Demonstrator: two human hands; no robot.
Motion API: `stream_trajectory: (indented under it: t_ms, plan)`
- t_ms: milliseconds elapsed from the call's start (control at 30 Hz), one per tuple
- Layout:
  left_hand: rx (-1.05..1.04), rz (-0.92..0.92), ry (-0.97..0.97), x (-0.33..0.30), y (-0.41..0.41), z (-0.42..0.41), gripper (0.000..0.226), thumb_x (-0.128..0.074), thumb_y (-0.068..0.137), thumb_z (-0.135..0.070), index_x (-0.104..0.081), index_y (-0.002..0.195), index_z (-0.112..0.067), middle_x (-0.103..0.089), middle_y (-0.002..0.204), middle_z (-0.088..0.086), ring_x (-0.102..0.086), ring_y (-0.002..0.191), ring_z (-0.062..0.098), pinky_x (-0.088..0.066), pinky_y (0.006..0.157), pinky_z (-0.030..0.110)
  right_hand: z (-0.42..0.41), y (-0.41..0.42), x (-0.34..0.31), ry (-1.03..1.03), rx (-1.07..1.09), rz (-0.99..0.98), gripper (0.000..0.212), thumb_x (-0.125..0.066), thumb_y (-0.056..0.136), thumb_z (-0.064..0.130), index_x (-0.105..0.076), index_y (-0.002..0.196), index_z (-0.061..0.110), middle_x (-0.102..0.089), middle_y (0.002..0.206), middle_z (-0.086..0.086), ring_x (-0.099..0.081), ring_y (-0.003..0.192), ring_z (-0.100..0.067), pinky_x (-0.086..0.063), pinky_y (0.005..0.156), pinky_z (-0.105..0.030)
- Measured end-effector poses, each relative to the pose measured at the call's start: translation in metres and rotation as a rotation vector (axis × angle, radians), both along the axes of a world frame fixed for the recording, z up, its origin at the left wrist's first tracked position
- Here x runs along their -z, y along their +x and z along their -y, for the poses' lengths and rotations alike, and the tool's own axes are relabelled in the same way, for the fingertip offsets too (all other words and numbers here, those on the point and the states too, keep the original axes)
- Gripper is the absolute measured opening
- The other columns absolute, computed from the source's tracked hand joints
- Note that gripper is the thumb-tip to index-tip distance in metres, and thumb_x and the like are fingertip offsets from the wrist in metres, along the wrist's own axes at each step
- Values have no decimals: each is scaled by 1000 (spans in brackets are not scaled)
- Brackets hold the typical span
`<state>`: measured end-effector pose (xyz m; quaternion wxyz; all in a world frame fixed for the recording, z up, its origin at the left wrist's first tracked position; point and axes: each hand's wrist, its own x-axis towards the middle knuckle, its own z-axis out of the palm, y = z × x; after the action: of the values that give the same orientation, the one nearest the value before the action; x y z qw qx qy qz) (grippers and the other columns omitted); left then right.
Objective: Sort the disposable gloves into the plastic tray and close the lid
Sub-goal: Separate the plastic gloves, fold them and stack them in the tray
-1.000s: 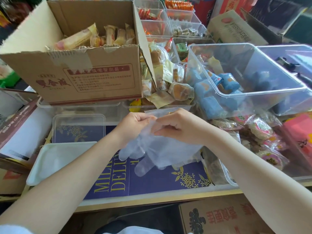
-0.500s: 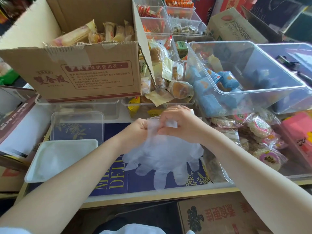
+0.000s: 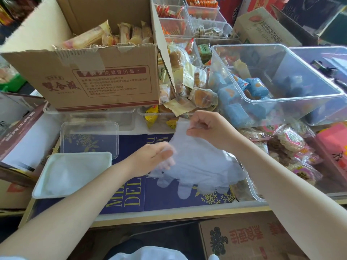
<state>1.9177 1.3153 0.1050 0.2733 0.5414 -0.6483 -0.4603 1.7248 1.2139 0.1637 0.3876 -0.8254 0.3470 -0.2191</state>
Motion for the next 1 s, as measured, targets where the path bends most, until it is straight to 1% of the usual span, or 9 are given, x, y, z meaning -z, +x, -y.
stream_trajectory:
  t_ms: [133,300,433,533,600,700,867,933,1000]
  plan:
    - [66,-17,52,0,8,-4,69,-28,78,-79,-59,95,-20,-71,79,-4,-64,67,11,-52,69,34,4,-3,-6,147,30,120,25,-70,78,-3,-55,71,16,-54,53,17,-46,52,6,-40,58,-11]
    - [70,-21,116,-2,13,-5,72,-35,73,-81,-60,95,-16,-68,70,1,-56,56,17,-48,59,26,4,-2,-8,272,28,188,35,-61,82,-9,-58,98,22,-63,70,9,-59,62,4,-47,68,-13]
    - [73,42,129,0,10,-4,30,-53,89,-46,-60,87,-17,-67,69,-3,-49,53,22,-41,54,18,6,0,-6,256,63,153,40,-65,82,-4,-59,113,20,-63,70,6,-59,64,0,-49,71,-16]
    - [70,134,206,0,16,-3,23,-48,96,-36,-63,82,-26,-70,75,-5,-44,56,17,-41,53,24,11,-1,-8,111,91,-32,23,-72,78,6,-68,98,17,-56,66,1,-48,57,-3,-43,60,-18]
    - [115,249,266,0,24,-1,18,-47,92,-47,-64,94,-43,-68,86,-15,-55,68,12,-48,69,28,12,-1,-6,71,51,-114,11,-73,78,8,-65,75,16,-47,59,3,-39,53,-6,-34,53,-22]
    - [46,312,164,-6,20,7,33,-58,86,-48,-54,119,-45,-62,114,-23,-59,102,0,-46,93,28,6,5,3,106,31,-106,11,-72,78,8,-66,74,16,-59,62,0,-46,57,-16,-37,56,-27]
    - [-180,-4,-6,-19,-9,20,28,-58,90,-34,-64,111,-17,-71,100,-3,-63,90,6,-46,81,22,-1,22,13,124,40,-55,6,-71,79,6,-68,80,12,-56,61,10,-45,48,1,-34,52,-13]
    - [-216,-45,-25,-16,-9,21,26,-56,92,-27,-66,95,-4,-69,84,2,-58,77,7,-40,71,16,2,23,11,116,70,-64,7,-72,80,14,-68,76,10,-55,59,9,-43,49,0,-35,53,-16]
    - [-272,-118,-30,-13,-3,21,25,-55,92,-26,-65,82,-5,-64,72,-6,-55,70,3,-39,69,11,8,16,12,189,115,-89,30,-73,77,35,-62,67,10,-47,57,4,-37,51,-10,-31,53,-25]
